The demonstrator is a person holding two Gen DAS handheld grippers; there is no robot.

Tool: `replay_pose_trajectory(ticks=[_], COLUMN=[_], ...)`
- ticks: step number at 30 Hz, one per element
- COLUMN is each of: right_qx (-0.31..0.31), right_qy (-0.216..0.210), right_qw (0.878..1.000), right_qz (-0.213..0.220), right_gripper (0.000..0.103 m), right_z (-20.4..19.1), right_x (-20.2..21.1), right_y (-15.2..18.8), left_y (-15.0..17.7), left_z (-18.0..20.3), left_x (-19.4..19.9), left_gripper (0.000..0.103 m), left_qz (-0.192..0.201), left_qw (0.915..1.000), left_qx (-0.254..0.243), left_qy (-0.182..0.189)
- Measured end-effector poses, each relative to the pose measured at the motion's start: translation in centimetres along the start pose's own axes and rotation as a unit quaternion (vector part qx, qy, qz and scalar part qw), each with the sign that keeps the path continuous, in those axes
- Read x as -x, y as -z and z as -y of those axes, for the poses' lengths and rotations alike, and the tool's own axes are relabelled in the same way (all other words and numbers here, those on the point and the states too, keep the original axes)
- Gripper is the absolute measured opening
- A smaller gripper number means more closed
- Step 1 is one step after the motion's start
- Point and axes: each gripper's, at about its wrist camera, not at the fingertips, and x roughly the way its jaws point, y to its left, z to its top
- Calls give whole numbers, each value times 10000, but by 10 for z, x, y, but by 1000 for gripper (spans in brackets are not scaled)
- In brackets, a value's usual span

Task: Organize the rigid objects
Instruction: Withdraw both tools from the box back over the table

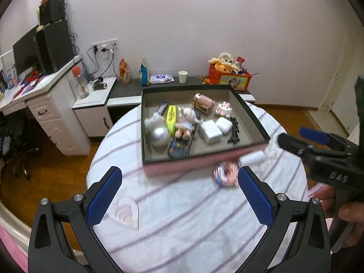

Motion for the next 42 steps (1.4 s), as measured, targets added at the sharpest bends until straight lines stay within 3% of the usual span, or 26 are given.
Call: replay_pose_trajectory(ticks=[9, 16, 20, 31, 42], right_qx=[-185, -393, -388, -409, -443], right_qy=[163, 138, 129, 80, 227], right_qw=[9995, 9991, 9990, 9985, 9974], right_qz=[173, 41, -206, -358, -520], right_gripper=[87, 87, 87, 87, 87], right_z=[13, 15, 13, 15, 29], right_x=[52, 60, 50, 35, 0], right_y=[57, 101, 118, 120, 97], left_y=[56, 91, 106, 107, 82], left_z=[1, 3, 5, 16, 37], left_x=[20, 29, 24, 11, -50], left_gripper=[103, 103, 103, 103, 103], left_qz=[119, 198, 39, -48, -246], left_qw=[9997, 9991, 9991, 9994, 9990], left_qx=[213, 350, 396, 267, 59], left_qy=[9, 99, 164, 199, 370])
